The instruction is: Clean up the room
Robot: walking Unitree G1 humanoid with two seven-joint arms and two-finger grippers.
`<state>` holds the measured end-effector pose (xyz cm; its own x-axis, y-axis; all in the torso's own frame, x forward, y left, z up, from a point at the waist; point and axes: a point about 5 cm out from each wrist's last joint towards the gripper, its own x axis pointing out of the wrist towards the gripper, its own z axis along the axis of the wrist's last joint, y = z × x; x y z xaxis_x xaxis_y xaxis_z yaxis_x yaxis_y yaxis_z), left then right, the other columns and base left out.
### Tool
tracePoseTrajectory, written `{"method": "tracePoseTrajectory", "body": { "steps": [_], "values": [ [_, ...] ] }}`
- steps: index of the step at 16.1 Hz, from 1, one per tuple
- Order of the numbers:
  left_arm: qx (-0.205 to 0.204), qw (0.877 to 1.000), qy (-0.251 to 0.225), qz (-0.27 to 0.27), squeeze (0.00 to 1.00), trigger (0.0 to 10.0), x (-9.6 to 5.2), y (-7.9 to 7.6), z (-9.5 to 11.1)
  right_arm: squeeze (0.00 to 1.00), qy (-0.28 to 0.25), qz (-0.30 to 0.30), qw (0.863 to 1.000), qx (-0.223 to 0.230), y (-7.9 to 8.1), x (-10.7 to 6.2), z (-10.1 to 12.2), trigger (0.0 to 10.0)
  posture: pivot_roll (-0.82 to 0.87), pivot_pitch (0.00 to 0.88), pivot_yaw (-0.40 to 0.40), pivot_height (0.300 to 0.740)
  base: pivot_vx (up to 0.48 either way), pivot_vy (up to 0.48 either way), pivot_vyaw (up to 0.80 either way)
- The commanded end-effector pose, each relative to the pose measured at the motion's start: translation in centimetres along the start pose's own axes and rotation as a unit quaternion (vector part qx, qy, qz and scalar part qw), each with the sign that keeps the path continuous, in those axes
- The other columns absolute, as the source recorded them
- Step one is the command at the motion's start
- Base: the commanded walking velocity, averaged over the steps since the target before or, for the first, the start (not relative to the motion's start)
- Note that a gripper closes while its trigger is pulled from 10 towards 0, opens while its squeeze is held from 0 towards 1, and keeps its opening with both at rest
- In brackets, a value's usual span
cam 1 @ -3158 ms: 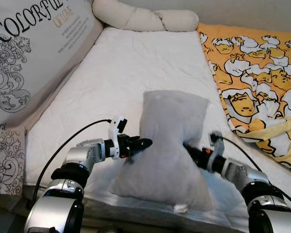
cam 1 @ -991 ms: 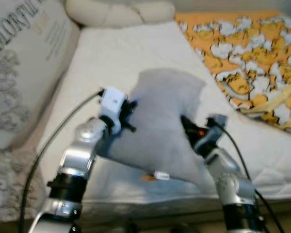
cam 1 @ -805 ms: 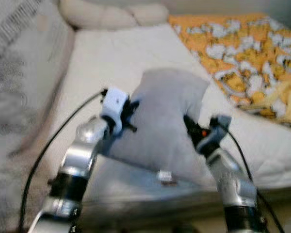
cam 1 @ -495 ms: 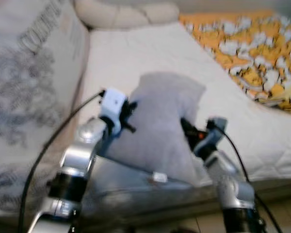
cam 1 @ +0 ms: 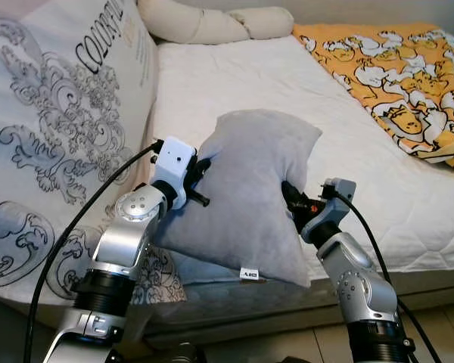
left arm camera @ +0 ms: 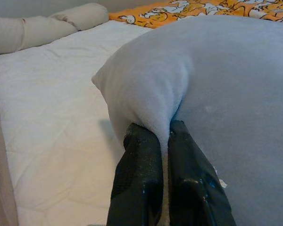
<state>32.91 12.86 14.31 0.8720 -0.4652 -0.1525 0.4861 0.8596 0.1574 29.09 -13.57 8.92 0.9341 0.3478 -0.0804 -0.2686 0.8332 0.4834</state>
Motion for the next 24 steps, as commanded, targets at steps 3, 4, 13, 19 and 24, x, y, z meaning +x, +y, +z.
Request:
{"method": "tracePoseTrajectory", "body": {
  "steps": [3,4,13,19,24],
  "values": [
    [0.006,1.0,-0.024,0.008,0.0,10.0,0.17,0.15,1.16,0.0,-0.022,0.002,1.0,-0.005,0.0,0.27,1.29,10.0,-0.03,0.0,-0.001,0.74,0.0,0.0,0.0],
    [0.001,1.0,-0.023,0.016,0.0,10.0,0.18,0.4,1.06,0.0,-0.022,-0.001,1.0,-0.007,-0.19,0.31,1.46,10.0,-0.03,0.0,-0.003,0.74,0.0,0.0,0.0],
    [-0.002,1.0,-0.025,0.018,0.0,10.0,0.2,0.43,1.17,0.0,-0.003,0.017,0.999,-0.038,0.02,0.58,1.43,10.0,-0.03,0.0,-0.008,0.74,0.19,0.0,0.36],
    [0.0,1.0,-0.022,0.02,0.0,10.0,0.21,0.61,1.16,0.0,0.001,0.01,0.999,-0.039,-0.29,0.69,1.3,10.0,-0.03,0.0,-0.006,0.74,0.251,0.0,0.13],
    [-0.001,1.0,-0.021,0.02,0.0,10.0,0.17,0.68,1.15,0.0,0.011,0.02,0.998,-0.06,0.07,0.69,1.04,10.0,-0.03,0.0,-0.004,0.74,0.272,0.0,0.32]
  ]
}}
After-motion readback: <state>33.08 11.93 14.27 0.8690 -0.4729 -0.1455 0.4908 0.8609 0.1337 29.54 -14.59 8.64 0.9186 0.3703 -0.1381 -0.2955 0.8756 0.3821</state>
